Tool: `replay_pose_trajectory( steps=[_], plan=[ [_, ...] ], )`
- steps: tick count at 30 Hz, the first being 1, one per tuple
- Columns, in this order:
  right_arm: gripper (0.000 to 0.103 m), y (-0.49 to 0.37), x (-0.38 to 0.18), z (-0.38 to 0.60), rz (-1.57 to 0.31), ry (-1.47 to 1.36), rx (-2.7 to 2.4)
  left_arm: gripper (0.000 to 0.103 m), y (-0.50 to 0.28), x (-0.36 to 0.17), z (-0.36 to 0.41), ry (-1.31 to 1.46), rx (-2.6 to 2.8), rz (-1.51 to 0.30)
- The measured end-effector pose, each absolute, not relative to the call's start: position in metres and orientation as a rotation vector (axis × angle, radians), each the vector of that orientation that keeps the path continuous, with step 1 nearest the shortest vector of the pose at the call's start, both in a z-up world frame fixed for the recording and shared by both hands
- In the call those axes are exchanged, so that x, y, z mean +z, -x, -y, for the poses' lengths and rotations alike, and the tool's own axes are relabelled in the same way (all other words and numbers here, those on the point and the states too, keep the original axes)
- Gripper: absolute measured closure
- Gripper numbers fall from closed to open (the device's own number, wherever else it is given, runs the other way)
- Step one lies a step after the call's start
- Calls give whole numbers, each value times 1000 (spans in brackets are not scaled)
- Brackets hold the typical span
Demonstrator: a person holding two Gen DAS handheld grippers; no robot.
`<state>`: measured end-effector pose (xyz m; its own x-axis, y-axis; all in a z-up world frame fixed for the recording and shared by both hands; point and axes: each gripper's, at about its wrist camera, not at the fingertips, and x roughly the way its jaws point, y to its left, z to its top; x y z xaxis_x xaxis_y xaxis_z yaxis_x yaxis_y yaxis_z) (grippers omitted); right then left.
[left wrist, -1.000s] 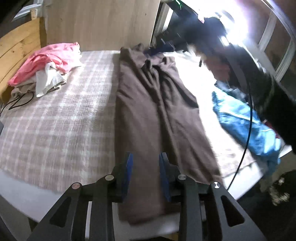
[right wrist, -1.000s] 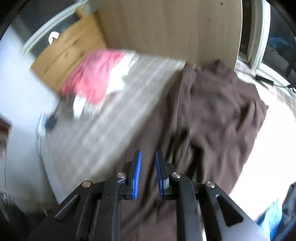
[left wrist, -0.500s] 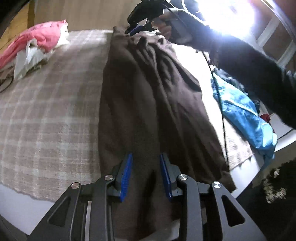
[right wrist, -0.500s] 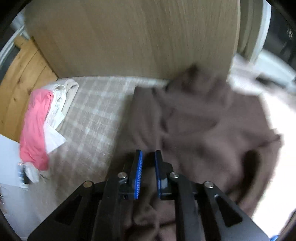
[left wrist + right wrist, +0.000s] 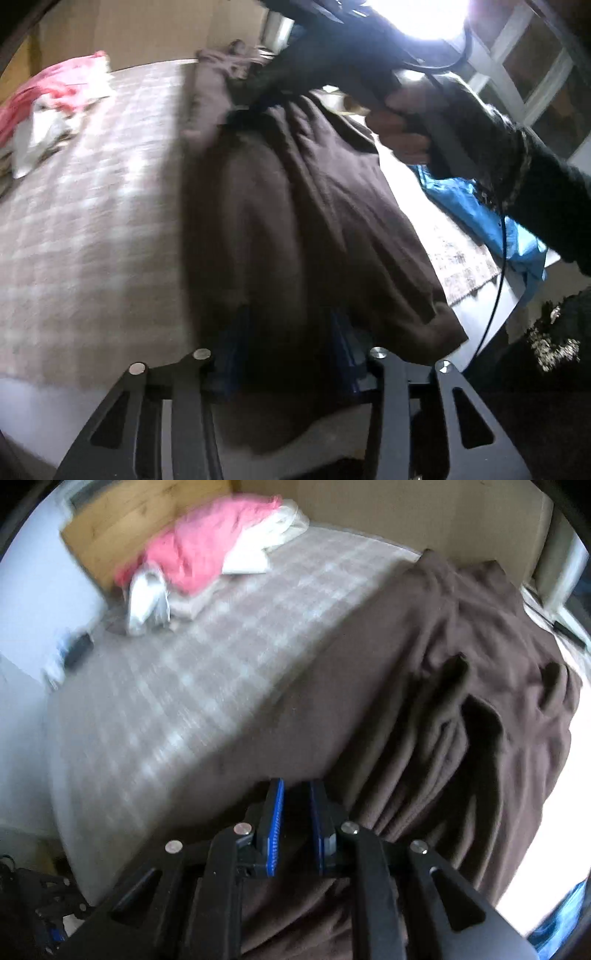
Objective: Fold clothes
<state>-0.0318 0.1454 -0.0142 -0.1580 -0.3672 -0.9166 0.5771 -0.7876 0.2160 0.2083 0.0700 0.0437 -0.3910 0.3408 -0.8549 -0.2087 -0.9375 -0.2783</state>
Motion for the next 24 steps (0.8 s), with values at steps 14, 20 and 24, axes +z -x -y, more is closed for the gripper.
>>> replay_pose_trajectory(
  steps=[14,20,24],
  plan=[
    [88,-102,-11,-180,78,-1615,-1856,63,-209,62,-41,1435,2203,3],
    [88,-164,-5,-213,187,-1731,-1987,64,-206,35,-61,1433,2006,-232],
    [83,-188,18,-218,294,-1613,-2173,63,-200,38,-59,1389,1971,-197]
  ],
)
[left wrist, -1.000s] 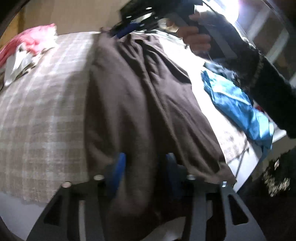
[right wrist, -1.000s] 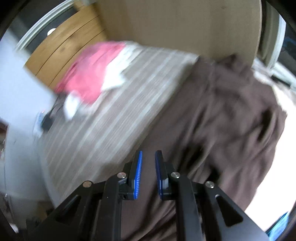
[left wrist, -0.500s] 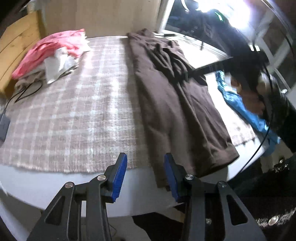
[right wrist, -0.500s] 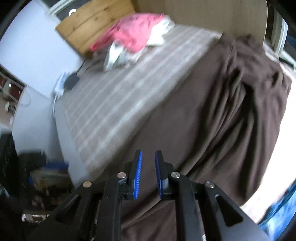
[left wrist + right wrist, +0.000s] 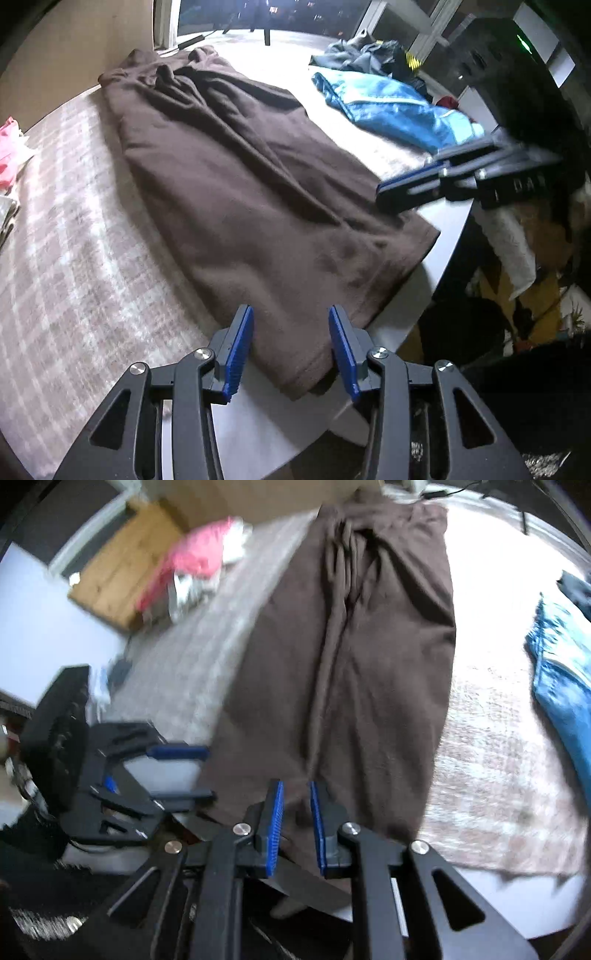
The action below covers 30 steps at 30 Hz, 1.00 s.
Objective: Fold clothes
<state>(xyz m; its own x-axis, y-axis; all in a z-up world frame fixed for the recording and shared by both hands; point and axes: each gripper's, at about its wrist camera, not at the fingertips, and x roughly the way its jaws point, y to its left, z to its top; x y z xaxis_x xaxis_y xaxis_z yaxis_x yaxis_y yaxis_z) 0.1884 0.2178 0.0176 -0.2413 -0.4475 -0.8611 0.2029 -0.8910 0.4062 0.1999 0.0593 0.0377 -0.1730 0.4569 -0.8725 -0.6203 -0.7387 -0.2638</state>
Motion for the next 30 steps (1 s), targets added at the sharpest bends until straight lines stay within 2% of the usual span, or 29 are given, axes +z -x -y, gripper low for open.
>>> replay_pose_trajectory(
  steps=[2,4,7,8,11,12,16,25,27,29,30],
  plan=[
    [76,-194,0,-202,295,-1638,-2184,63,-197,31,-61,1394,1942,-218],
    [76,-205,-23,-191,225,-1756,-2144,63,-197,26,-64,1384,1929,-277],
    [76,-235,-9,-208,292,-1741,-2131,63,-202,28,-63,1378,1914,-337],
    [76,-240,0,-223,348,-1726,-2184,63,-201,30,-58,1396,1923,-305],
    [50,-246,10,-265,483,-1732,-2360,61,-199,37,-46,1449,1948,-209],
    [50,-246,8,-278,520,-1740,-2408,59,-199,36,-43,1467,1967,-193],
    [50,-238,-18,-292,628,-1783,-2382,58,-195,24,-34,1561,1982,-88],
    [52,-228,-28,-254,327,-1773,-2337,57,-199,9,-55,1597,2004,-135],
    [71,-225,-30,-249,315,-1744,-2299,58,-200,10,-56,1598,2007,-132],
    [76,-222,-31,-246,307,-1718,-2262,70,-198,10,-54,1603,2002,-97],
    [81,-221,-30,-248,321,-1716,-2246,86,-195,10,-51,1608,1988,-63]
  ],
)
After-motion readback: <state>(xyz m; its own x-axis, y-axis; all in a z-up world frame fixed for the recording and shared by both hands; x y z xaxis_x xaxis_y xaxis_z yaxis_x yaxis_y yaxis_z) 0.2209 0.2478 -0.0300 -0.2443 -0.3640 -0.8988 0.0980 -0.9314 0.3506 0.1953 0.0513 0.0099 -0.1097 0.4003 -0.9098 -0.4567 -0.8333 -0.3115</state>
